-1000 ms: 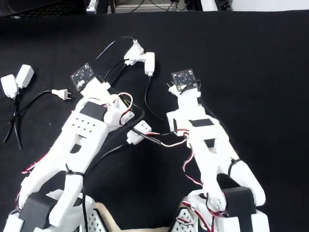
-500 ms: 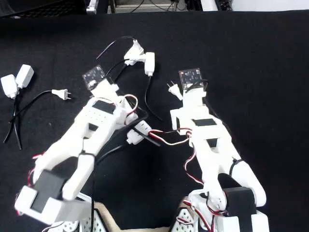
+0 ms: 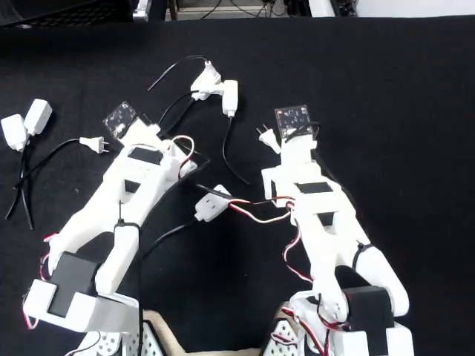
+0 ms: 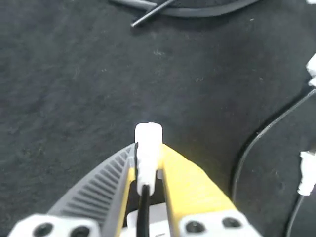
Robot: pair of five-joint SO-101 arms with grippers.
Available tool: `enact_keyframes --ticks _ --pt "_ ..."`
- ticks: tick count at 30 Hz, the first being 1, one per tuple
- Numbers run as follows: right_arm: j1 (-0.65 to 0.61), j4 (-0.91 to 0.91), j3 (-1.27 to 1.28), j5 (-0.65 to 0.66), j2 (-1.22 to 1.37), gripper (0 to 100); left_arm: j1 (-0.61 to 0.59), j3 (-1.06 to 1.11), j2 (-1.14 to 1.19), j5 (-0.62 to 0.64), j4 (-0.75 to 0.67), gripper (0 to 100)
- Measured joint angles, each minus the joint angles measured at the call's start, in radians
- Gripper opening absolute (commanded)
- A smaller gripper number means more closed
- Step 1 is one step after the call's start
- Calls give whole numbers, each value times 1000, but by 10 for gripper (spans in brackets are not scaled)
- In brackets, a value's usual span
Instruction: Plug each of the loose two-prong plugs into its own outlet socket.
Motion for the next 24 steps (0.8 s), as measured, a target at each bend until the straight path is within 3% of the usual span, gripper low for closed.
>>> enact_keyframes --ticks 12,24 --pt "8 -11 0 0 0 12 -11 -80 0 43 6 30" --pt "133 2 0 -110 0 12 166 -226 0 218 290 30"
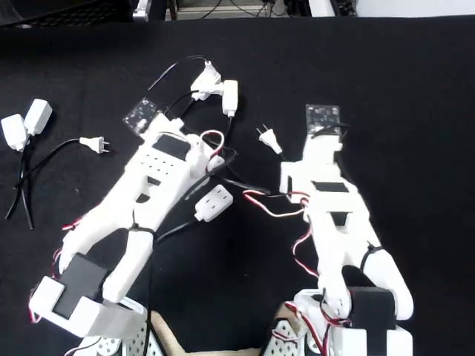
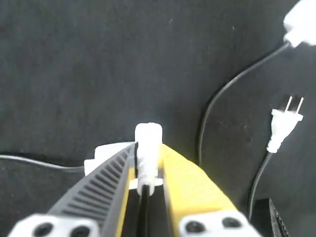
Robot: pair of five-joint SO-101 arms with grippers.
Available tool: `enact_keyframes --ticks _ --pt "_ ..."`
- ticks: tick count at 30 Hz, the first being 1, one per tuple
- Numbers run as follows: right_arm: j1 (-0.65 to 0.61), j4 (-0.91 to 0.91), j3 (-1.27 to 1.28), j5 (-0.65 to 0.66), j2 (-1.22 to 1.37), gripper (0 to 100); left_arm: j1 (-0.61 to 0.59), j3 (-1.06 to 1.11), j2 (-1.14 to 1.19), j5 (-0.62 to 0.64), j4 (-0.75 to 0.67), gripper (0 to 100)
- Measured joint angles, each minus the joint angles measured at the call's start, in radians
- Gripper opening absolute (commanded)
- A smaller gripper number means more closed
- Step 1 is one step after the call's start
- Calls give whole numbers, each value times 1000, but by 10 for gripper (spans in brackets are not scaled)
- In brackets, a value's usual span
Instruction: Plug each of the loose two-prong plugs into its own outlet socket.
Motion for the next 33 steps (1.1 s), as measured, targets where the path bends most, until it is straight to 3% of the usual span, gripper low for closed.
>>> enact_keyframes --ticks 10,17,23,33 --pt "60 5 -21 -23 0 12 15 -6 0 5 11 30" --pt "175 52 -52 -23 0 12 121 -6 0 5 12 30" --pt "258 54 -52 14 0 12 130 -6 0 6 12 30" --pt "259 54 -52 21 0 12 117 -6 28 6 12 30"
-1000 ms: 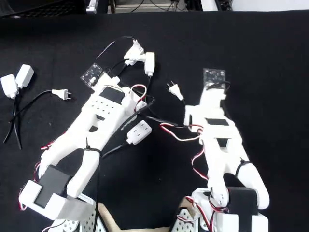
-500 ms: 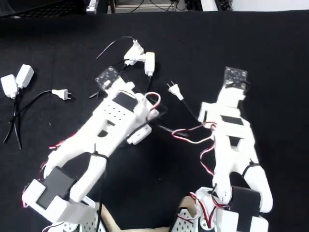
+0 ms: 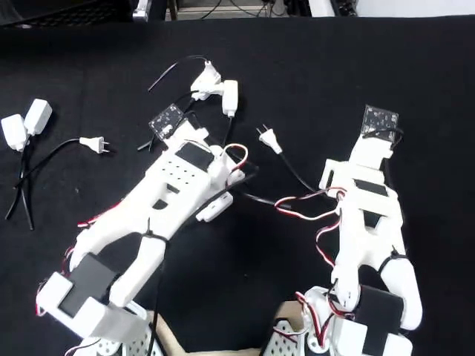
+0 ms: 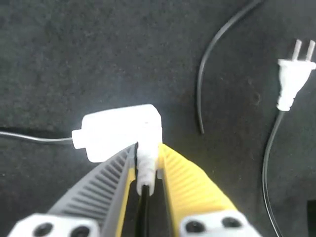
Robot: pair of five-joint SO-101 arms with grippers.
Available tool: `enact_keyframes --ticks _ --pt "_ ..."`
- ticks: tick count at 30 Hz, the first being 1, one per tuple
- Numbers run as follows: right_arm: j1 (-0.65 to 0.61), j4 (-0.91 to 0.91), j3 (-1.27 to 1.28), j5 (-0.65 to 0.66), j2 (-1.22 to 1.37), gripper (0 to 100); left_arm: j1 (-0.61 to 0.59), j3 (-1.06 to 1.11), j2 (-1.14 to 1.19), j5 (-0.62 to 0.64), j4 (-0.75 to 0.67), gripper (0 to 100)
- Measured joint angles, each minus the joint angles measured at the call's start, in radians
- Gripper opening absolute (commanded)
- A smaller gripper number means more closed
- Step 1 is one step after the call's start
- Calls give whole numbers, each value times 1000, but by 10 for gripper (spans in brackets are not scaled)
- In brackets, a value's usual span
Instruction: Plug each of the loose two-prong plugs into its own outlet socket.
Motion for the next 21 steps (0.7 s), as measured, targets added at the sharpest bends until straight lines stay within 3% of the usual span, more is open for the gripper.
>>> enact_keyframes --ticks 7,14,21 --pt "0 0 0 0 0 12 -3 0 11 2 0 30" --pt "0 0 0 0 0 12 -3 0 11 164 0 30" --pt "0 0 0 0 0 12 40 0 11 181 0 32"
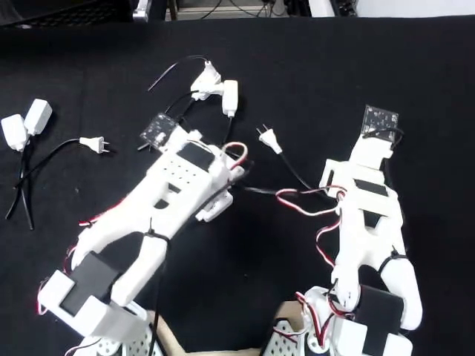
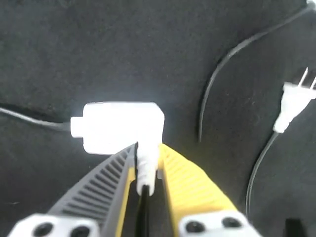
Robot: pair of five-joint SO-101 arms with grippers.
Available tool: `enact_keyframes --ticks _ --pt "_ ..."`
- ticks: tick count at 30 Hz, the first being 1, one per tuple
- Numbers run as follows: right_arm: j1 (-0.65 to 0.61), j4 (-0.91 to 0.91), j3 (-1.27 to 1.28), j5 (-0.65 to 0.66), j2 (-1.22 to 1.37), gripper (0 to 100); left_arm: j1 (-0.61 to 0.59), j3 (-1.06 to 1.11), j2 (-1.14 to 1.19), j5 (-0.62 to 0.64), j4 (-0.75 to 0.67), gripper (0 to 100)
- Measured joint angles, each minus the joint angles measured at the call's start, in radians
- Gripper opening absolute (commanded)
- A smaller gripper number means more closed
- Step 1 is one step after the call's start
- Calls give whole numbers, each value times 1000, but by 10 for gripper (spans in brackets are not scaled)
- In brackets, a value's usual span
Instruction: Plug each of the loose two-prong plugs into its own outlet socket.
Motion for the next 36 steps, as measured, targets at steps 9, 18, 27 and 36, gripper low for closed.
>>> enact_keyframes --ticks 9,18,27,36 --pt "0 0 0 0 0 12 44 0 2 0 0 30" --pt "0 0 0 0 0 12 3 32 29 0 -11 30" --pt "0 0 0 0 0 12 3 43 150 0 -11 32" --pt "0 0 0 0 0 12 3 37 212 5 -12 32"
